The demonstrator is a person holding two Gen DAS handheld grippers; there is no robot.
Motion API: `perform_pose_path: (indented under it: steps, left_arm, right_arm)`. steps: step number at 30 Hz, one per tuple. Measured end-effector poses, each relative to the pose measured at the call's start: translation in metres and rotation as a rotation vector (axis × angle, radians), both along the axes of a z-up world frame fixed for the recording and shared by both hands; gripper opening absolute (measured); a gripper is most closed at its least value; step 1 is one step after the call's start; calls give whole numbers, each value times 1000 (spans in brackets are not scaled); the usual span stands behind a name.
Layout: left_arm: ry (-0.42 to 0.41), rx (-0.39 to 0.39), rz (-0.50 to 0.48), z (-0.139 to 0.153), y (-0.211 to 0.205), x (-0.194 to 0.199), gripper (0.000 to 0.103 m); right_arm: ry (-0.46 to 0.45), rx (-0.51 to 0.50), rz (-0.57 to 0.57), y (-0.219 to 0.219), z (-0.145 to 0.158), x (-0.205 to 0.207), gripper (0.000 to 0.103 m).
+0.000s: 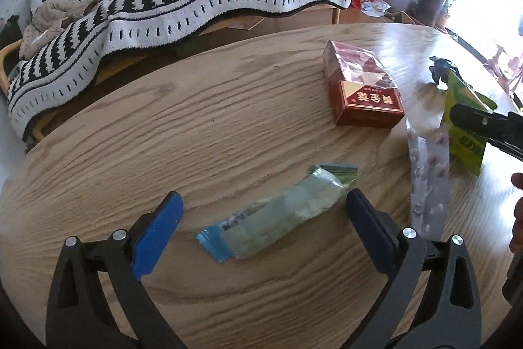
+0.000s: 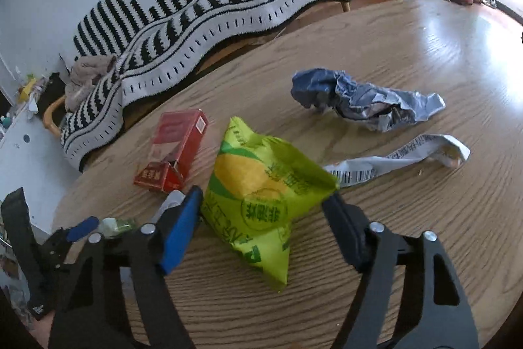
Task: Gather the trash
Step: 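Grasp the green snack wrapper with the left gripper while the right gripper grasps the yellow-green chip bag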
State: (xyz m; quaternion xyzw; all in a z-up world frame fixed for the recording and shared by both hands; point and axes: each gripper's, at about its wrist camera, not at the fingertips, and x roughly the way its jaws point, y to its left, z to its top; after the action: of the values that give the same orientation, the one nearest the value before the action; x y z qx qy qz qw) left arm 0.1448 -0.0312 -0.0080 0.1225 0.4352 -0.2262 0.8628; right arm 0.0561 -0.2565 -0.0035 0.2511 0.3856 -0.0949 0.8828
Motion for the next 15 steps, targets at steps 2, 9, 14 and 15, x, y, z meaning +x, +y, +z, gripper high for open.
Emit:
perform_pose_path:
  steps: [2,9,14,15]
  left_arm:
    - [2,-1,11,2,-3,-4,85]
    - [11,10,43,11,-12,-19,13]
    - [51,-17,70,15,-6,-26,13]
    - [50,-21,76,17,-5,-27,13]
  right_arm:
    - [-1,27,13,1,0,-1,57]
    - [-24,103,73,1,3,-6,52]
    - [-70,120,98,1,15,-10,52]
    - [-76,120,100,1,16,-10,52]
